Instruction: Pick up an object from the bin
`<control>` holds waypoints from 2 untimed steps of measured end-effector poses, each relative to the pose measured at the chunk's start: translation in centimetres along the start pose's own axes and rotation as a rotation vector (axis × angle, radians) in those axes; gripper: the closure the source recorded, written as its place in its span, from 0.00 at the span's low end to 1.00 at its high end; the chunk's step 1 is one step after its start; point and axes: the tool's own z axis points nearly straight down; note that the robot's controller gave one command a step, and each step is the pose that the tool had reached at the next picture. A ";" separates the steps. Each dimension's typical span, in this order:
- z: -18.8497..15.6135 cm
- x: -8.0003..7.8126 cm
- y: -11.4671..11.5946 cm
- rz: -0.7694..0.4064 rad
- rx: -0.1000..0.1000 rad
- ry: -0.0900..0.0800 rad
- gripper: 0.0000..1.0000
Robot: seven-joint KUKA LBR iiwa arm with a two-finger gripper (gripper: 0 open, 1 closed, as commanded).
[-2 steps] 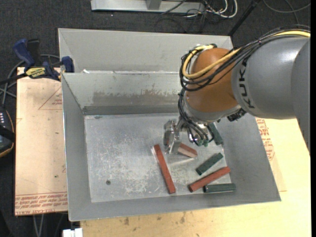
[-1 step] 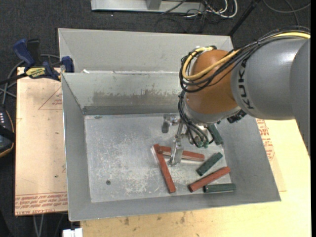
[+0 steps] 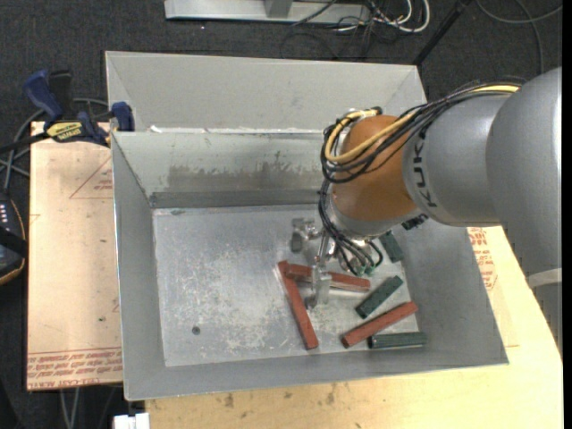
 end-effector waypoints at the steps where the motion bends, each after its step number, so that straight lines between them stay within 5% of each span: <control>1: -0.5 -0.2 0.1 -0.001 -0.001 -0.005 1.00; 2: -0.5 -0.6 1.2 0.036 -0.001 -0.007 1.00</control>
Offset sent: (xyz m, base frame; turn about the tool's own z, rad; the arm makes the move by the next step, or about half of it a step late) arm 0.0000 0.0000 0.0000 0.0000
